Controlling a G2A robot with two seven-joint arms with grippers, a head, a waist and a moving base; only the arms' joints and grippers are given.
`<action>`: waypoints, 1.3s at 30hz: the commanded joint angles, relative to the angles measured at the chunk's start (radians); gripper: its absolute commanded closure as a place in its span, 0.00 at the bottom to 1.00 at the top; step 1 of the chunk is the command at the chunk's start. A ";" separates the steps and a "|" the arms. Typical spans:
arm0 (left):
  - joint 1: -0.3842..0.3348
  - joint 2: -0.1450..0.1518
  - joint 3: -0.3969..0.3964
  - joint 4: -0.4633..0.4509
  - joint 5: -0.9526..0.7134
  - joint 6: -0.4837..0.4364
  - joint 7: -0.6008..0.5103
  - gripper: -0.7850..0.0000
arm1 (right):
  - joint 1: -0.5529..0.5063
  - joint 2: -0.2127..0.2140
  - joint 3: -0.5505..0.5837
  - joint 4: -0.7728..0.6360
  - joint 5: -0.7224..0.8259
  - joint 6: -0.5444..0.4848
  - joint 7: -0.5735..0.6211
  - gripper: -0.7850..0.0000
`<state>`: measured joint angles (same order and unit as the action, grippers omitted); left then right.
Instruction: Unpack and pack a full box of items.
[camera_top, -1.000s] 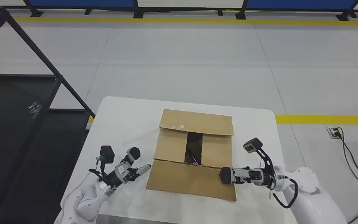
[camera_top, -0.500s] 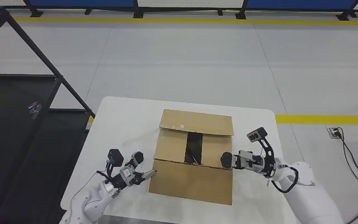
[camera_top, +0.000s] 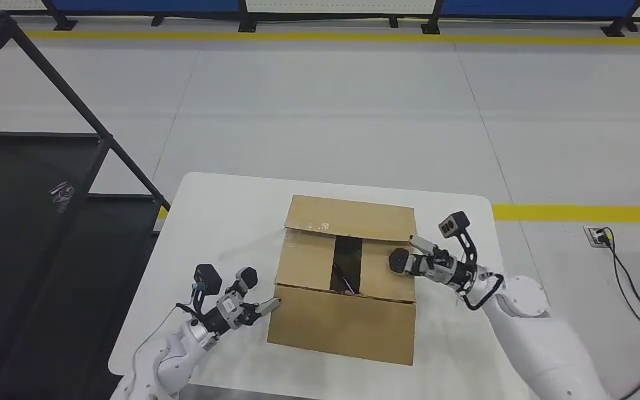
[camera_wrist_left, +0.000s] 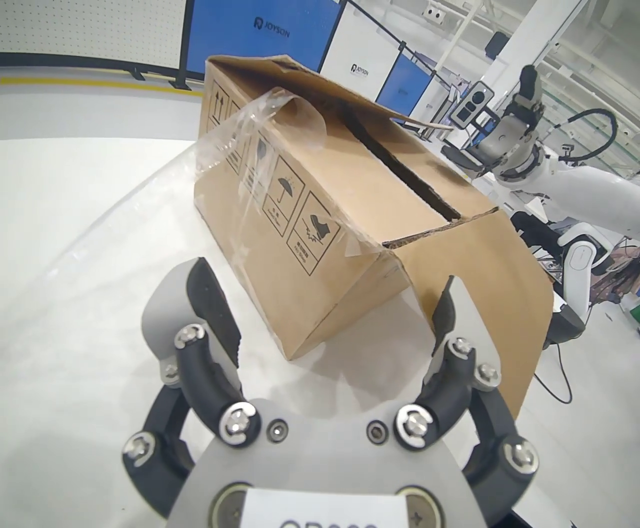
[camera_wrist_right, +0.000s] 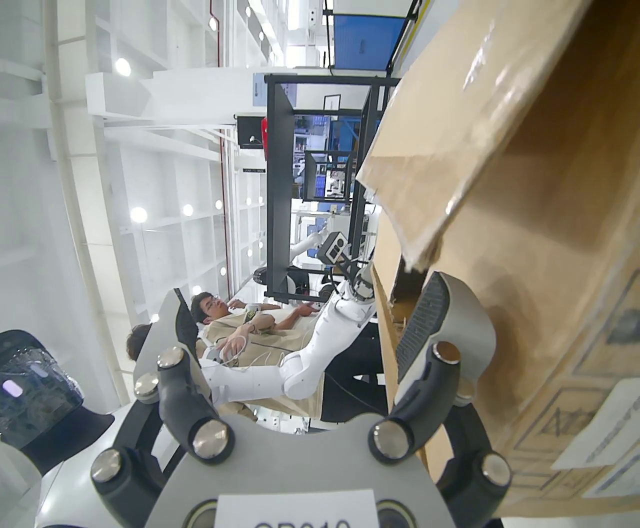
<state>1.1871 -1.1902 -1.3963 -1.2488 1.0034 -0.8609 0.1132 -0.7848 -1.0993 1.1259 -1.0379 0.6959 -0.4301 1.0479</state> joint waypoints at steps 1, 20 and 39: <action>-0.001 0.000 0.003 0.003 -0.005 0.000 0.002 0.00 | 0.015 -0.007 -0.011 0.000 -0.039 -0.008 -0.073 0.00; -0.018 0.000 0.030 0.028 -0.065 0.004 0.009 0.00 | 0.227 -0.084 -0.113 0.045 -0.285 -0.064 -0.468 0.00; -0.054 -0.002 0.064 0.063 -0.074 0.002 0.002 0.00 | 0.229 -0.100 -0.129 0.027 -0.267 -0.039 -0.504 0.00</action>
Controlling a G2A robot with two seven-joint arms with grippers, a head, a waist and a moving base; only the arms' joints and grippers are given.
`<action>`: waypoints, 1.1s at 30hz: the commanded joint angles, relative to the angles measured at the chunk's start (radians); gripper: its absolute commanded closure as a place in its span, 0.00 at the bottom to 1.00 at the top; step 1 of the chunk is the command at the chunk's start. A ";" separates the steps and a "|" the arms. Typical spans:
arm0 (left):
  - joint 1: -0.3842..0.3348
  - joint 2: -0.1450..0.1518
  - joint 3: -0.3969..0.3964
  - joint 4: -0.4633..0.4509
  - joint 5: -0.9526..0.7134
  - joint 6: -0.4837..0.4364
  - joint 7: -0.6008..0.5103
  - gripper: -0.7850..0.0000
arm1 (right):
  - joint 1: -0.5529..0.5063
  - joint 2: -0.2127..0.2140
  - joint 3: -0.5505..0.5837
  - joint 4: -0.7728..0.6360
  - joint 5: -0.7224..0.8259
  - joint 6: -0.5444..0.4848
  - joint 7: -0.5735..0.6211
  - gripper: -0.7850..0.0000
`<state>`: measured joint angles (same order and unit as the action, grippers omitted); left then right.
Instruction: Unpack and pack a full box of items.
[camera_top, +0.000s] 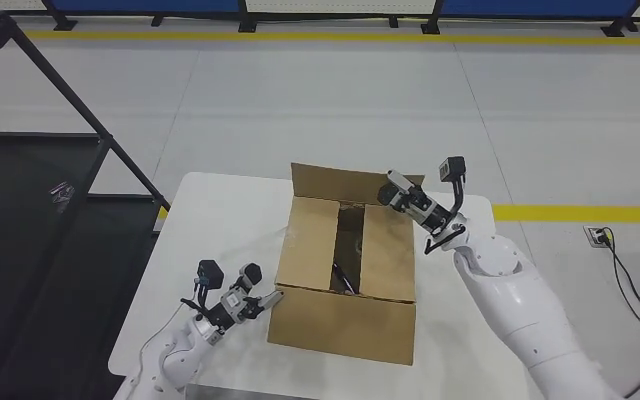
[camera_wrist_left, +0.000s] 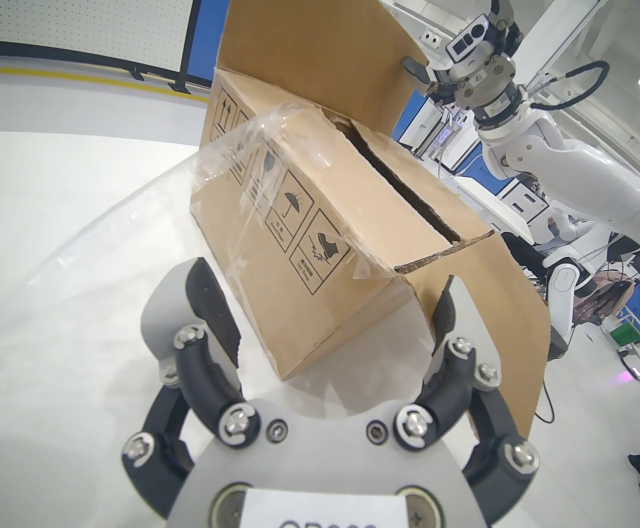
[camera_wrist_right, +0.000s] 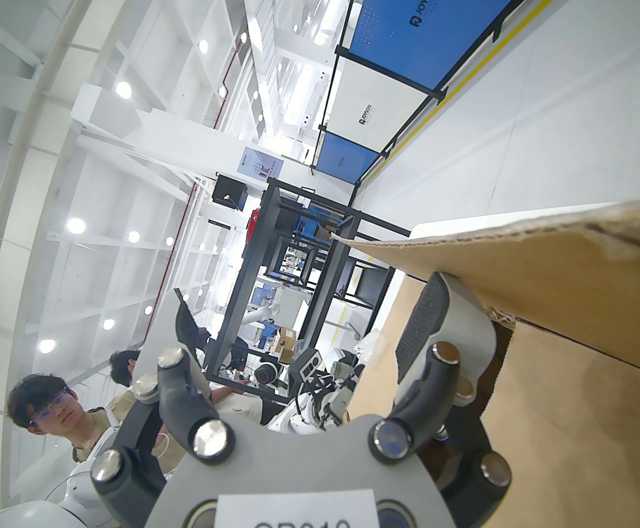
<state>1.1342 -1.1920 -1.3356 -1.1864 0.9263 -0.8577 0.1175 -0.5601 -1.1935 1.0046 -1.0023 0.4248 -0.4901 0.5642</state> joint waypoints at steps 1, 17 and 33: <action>-0.002 0.000 0.006 0.000 0.006 -0.004 -0.003 0.00 | 0.016 -0.012 -0.015 0.002 0.009 0.040 -0.035 0.00; 0.021 0.004 0.008 -0.016 0.019 0.013 0.026 0.00 | 0.268 -0.184 -0.238 0.415 -0.174 0.254 -0.423 0.00; 0.023 0.002 -0.010 -0.004 0.055 0.180 0.108 0.00 | 0.317 -0.265 -0.221 0.594 -0.141 0.102 -0.472 0.00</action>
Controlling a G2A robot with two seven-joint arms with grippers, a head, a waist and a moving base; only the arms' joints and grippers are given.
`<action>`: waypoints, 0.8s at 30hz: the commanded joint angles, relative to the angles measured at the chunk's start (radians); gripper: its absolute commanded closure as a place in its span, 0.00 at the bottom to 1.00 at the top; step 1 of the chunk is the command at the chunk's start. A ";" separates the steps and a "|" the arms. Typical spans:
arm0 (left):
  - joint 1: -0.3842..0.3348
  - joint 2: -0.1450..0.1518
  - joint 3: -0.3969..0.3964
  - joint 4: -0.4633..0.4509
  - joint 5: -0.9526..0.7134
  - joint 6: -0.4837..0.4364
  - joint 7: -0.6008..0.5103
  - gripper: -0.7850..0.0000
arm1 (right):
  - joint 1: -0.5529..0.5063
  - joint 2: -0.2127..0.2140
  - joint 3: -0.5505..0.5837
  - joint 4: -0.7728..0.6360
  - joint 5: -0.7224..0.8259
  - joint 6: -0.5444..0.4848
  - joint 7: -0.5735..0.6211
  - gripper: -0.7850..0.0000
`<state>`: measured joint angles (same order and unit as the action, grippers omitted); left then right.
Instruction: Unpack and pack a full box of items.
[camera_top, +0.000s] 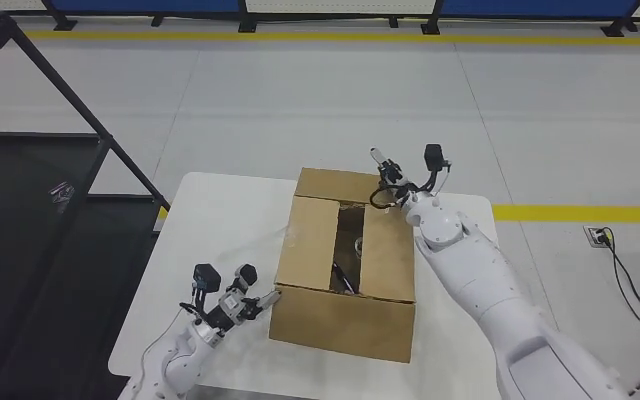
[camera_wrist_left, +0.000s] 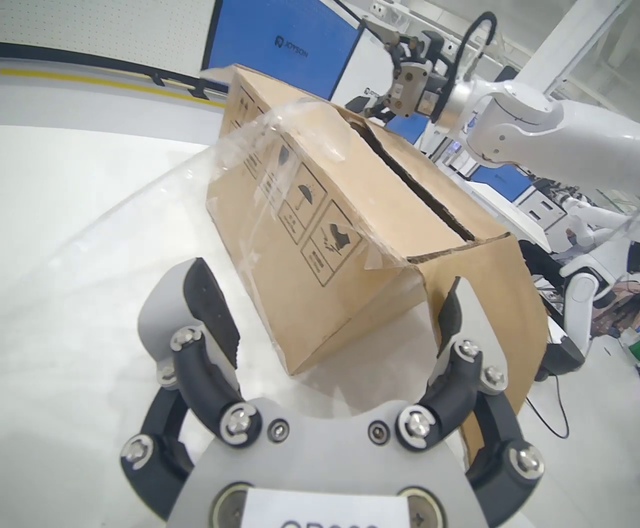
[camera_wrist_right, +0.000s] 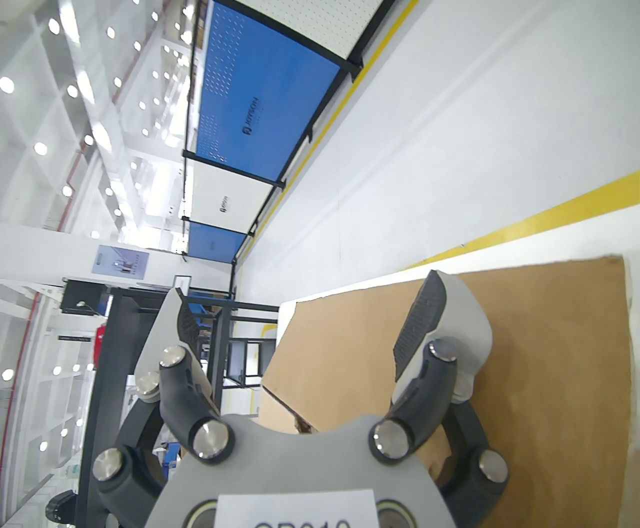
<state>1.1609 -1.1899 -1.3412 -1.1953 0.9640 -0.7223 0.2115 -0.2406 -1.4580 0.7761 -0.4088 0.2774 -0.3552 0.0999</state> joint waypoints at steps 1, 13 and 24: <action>-0.007 -0.001 -0.005 0.012 0.049 0.087 0.036 0.00 | -0.005 0.000 0.016 0.002 0.011 -0.064 -0.017 0.00; -0.034 -0.004 -0.024 0.105 0.043 0.099 0.139 0.00 | -0.032 0.018 0.111 -0.012 0.053 -0.218 0.001 0.00; -0.074 -0.027 0.022 0.096 0.130 0.394 0.212 0.00 | -0.055 0.024 0.152 -0.042 0.025 -0.210 0.029 0.00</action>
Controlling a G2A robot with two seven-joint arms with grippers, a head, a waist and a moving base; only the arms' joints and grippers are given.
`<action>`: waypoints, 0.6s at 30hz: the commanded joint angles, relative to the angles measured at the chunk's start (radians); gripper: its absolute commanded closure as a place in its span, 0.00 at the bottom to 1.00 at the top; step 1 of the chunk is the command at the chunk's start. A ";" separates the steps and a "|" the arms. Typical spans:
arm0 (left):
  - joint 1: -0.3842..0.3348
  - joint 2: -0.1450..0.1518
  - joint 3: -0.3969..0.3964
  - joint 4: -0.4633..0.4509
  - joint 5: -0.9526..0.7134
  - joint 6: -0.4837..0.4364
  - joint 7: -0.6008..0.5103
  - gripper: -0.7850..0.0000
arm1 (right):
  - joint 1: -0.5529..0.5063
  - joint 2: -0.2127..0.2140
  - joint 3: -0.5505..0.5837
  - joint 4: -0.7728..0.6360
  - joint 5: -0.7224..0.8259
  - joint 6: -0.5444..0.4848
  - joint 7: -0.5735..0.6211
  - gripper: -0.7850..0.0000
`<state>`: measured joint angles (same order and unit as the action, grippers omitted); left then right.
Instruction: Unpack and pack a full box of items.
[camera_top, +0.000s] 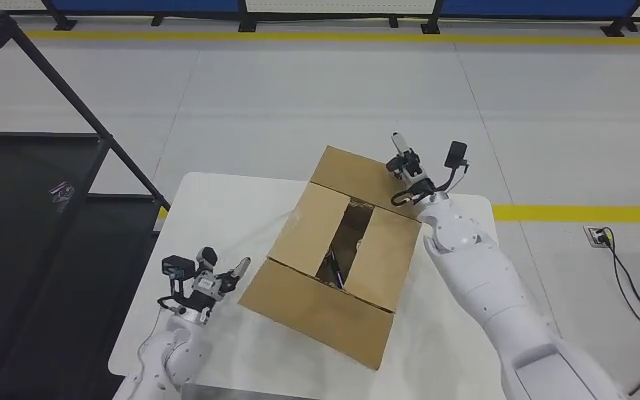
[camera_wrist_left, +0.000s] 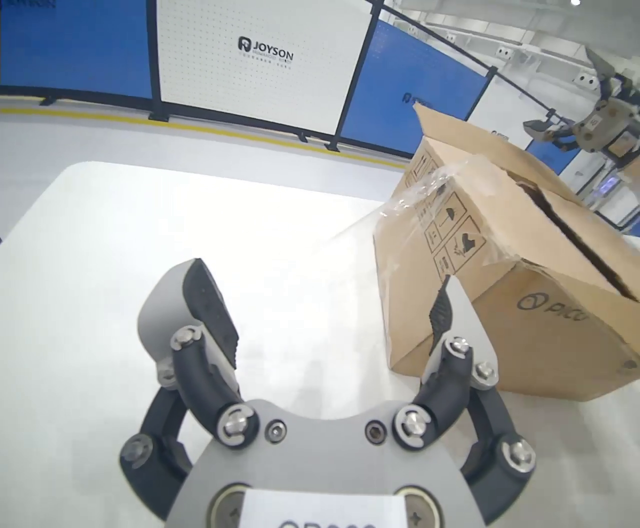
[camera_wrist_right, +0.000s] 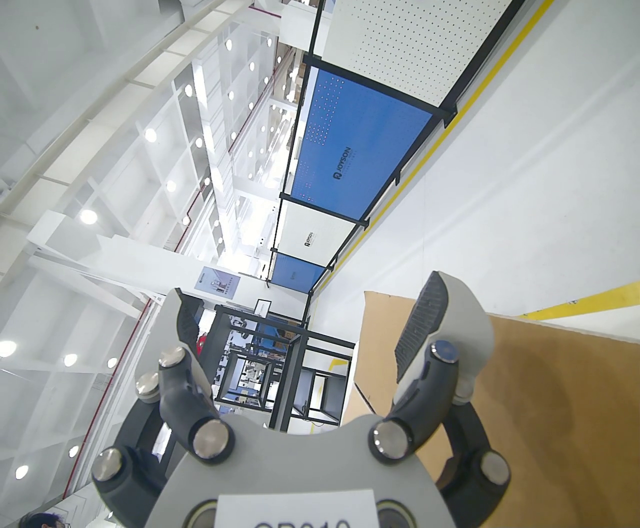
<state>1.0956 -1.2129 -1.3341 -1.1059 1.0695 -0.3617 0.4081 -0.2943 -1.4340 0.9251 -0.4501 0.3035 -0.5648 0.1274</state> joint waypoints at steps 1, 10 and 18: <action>-0.019 -0.009 0.035 0.015 0.053 0.060 0.035 0.00 | -0.003 0.001 0.006 -0.003 -0.004 -0.002 0.002 0.00; -0.110 -0.044 0.138 0.121 0.087 0.083 0.083 0.00 | -0.025 0.008 0.046 -0.014 -0.021 -0.012 0.009 0.00; -0.112 -0.038 0.139 0.141 0.128 -0.046 0.129 0.00 | -0.040 0.013 0.077 -0.034 -0.028 -0.004 0.027 0.00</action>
<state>0.9796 -1.2532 -1.1910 -0.9622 1.1902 -0.3916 0.5316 -0.3330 -1.4212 0.9984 -0.4813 0.2738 -0.5700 0.1498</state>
